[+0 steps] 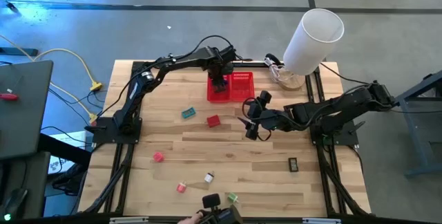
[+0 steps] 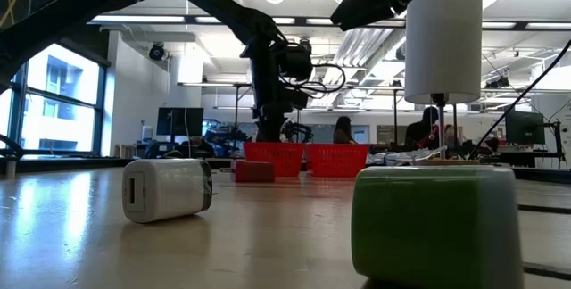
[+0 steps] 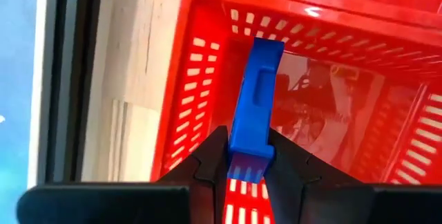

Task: Pick & Place Office items
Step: Put the blue digital clock into the left red bin

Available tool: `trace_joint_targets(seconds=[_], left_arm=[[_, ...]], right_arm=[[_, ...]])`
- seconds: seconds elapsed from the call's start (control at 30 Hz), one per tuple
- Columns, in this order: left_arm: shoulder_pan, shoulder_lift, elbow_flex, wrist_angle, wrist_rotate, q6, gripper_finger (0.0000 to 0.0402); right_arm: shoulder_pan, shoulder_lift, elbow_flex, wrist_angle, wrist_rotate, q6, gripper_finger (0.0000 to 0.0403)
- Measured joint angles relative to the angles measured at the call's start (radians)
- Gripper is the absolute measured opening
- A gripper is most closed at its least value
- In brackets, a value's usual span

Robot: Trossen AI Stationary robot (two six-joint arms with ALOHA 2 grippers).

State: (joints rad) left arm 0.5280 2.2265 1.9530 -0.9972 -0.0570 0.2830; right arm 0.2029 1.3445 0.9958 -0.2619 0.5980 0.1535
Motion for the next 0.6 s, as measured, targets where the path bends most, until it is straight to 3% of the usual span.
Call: trace_joint_targets(seconds=[0.6], left_arm=[[-0.001, 0.000, 0.000, -0.012, 0.003, 0.008, 0.0078]], right_arm=[[0.000, 0.000, 0.000, 0.004, 0.000, 0.000, 0.0279]])
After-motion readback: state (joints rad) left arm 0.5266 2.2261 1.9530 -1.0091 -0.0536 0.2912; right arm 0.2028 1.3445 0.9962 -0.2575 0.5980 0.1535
